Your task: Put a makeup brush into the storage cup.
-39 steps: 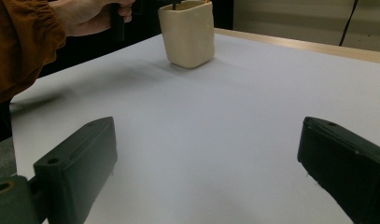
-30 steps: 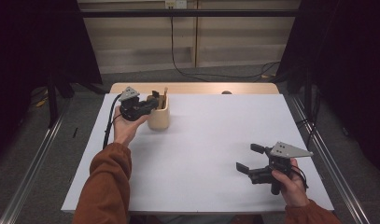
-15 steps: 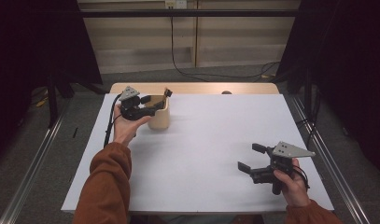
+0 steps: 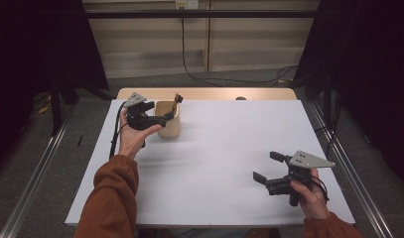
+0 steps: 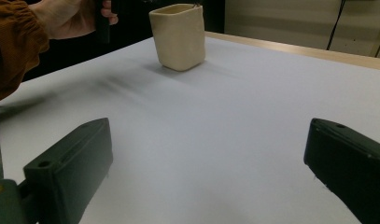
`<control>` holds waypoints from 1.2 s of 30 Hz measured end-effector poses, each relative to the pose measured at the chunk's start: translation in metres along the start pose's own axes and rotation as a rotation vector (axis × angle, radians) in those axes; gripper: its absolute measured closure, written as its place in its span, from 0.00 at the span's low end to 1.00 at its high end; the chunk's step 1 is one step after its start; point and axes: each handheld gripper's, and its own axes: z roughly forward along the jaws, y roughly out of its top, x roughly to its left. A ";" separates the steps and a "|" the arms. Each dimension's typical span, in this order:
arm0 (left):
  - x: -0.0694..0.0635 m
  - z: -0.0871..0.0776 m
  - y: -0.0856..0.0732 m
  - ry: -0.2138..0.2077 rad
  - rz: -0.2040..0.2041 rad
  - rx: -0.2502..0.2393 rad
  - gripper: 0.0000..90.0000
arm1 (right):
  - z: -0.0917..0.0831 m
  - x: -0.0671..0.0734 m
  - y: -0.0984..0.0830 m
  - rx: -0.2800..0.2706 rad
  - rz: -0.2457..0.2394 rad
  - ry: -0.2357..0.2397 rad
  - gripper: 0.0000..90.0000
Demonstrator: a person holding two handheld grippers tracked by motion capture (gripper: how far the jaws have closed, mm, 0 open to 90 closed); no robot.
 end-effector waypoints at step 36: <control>-0.042 -0.047 -0.010 -0.021 0.084 0.000 0.03 | -0.001 0.002 0.000 0.000 -0.002 -0.024 0.00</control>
